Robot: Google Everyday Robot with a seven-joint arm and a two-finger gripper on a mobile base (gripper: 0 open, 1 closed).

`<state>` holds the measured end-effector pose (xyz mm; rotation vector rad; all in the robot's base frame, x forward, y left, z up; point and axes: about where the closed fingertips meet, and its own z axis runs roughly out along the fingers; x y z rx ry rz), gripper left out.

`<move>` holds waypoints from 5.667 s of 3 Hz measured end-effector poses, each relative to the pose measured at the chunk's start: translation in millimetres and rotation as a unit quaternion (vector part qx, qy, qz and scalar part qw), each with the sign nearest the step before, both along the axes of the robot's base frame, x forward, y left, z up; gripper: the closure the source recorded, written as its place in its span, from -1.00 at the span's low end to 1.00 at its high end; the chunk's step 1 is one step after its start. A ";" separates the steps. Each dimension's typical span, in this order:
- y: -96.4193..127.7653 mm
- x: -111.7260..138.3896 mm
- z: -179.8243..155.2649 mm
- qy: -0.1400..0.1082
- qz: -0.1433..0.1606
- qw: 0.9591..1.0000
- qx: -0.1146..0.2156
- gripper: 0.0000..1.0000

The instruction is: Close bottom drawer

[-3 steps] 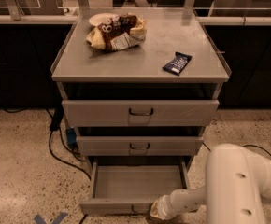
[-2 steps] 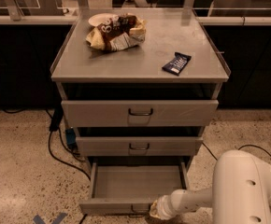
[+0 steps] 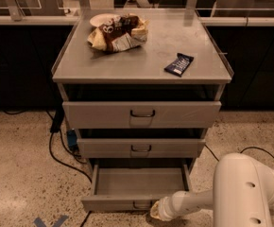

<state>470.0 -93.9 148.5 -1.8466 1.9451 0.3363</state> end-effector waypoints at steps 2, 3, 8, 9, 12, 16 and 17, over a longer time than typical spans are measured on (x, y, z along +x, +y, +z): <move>-4.8 22.8 -7.2 -0.016 0.003 1.000 -0.014 1.00; -6.4 29.5 -8.5 -0.021 0.006 1.000 -0.021 1.00; -14.5 113.7 -7.3 -0.089 0.051 0.992 -0.067 1.00; -13.7 137.6 -15.7 -0.100 0.062 0.989 -0.087 1.00; -12.9 171.5 -19.7 -0.157 0.071 0.982 -0.082 1.00; -1.1 168.4 19.3 -0.215 0.058 0.975 -0.028 1.00; -3.8 172.4 51.5 -0.215 0.034 0.975 -0.044 1.00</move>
Offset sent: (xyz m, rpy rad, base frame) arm 0.0320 -0.0069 -0.0116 -0.0374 -0.0453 0.0088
